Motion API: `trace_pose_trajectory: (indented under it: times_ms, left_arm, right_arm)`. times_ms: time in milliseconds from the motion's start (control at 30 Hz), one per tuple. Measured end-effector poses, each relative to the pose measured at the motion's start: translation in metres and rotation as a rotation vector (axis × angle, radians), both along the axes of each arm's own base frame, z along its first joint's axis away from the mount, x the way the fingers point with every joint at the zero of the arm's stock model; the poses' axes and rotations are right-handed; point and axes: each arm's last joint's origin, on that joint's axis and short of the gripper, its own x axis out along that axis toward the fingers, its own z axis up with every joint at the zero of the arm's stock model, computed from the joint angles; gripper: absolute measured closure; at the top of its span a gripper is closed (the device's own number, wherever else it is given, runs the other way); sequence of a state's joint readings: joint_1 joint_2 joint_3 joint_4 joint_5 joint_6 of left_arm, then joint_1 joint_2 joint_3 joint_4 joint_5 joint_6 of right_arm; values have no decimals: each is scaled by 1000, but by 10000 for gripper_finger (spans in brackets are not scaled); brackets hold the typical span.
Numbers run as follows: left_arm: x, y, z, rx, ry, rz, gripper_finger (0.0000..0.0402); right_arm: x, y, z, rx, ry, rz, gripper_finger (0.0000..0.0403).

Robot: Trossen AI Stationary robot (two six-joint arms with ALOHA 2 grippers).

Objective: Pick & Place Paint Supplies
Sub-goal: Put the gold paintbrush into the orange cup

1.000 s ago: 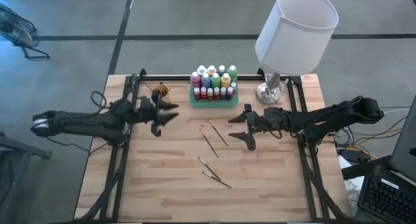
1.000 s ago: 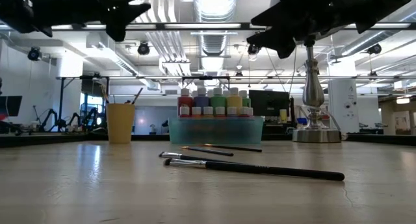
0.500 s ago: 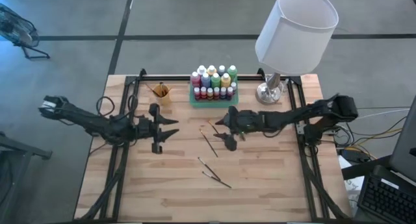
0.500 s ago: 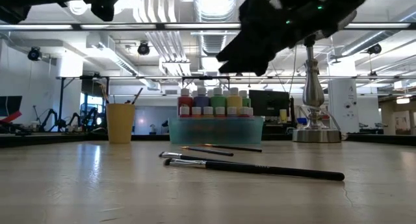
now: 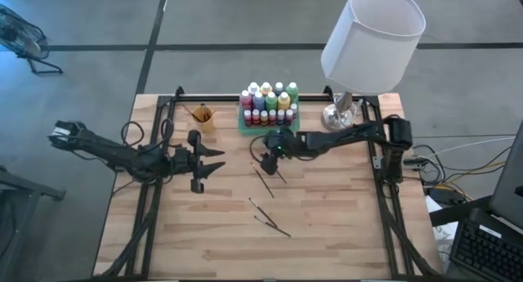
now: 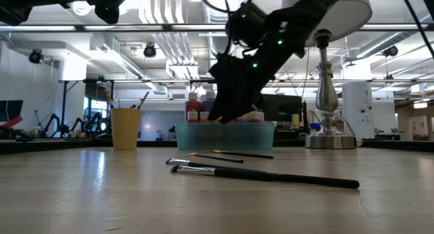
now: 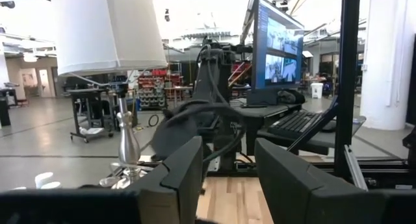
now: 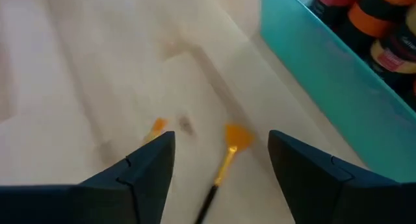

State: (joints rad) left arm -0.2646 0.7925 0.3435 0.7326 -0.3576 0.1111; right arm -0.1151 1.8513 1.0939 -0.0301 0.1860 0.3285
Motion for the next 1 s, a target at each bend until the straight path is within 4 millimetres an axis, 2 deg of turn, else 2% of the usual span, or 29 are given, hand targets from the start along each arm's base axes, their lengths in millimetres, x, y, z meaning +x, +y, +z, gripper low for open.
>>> trace_pose_trajectory:
  times_ms: [300,500,900,1000]
  left_arm:
    - [0,0,0,-14,0,-4,254]
    - [0,0,-1,-21,-1,-6,254]
    - [0,0,0,-21,-1,-6,254]
    - [0,0,0,-21,-1,-6,255]
  right_arm:
    - [27,-16,-15,73,93,-99,138]
    - [34,-22,-27,119,135,-162,129]
    - [34,-24,-33,101,140,-225,176]
    - [37,-24,-41,103,138,-222,179]
